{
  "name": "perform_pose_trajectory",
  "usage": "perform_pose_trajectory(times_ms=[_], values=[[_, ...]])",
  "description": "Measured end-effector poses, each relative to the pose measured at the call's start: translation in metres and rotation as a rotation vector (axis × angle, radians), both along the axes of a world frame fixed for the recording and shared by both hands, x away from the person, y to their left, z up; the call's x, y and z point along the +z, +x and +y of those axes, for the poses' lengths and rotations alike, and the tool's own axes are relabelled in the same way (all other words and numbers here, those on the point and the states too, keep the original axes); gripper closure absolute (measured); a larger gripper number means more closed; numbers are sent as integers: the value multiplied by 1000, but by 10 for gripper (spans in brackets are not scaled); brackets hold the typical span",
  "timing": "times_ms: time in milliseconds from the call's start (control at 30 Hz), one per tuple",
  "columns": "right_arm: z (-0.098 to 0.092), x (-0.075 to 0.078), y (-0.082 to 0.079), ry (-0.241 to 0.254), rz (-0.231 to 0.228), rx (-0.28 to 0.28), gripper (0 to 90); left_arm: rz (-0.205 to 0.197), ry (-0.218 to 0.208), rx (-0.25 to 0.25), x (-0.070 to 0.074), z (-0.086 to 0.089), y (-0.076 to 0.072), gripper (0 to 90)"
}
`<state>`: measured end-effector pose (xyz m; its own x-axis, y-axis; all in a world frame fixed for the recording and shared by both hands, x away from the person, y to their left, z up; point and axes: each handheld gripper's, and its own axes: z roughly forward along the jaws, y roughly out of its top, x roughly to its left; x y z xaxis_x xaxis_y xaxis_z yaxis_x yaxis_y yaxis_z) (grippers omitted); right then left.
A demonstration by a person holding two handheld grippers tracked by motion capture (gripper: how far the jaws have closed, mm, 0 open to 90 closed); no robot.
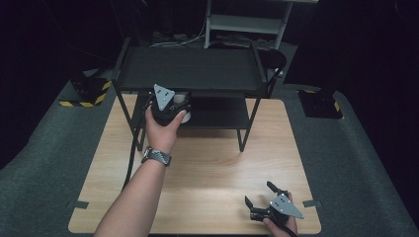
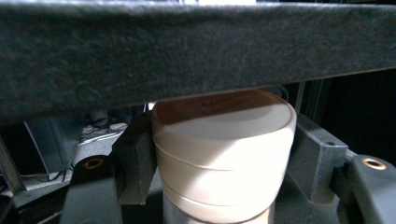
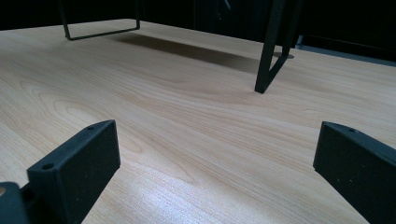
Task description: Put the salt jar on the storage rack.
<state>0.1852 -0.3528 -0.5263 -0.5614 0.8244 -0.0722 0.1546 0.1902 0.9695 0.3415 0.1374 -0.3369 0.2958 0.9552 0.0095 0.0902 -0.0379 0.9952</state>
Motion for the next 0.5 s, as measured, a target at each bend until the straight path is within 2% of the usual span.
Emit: perform_pose_trajectory(times_ms=[100,267,500], values=[[0,0,0,-6,-3,1,7,-7,0,1,-2,-1,-1,335],[1,0,0,-8,-3,0,7,10,-7,-15,0,4,1,330],[1,0,0,-12,-4,1,7,9,-3,-23,0,7,2,325]])
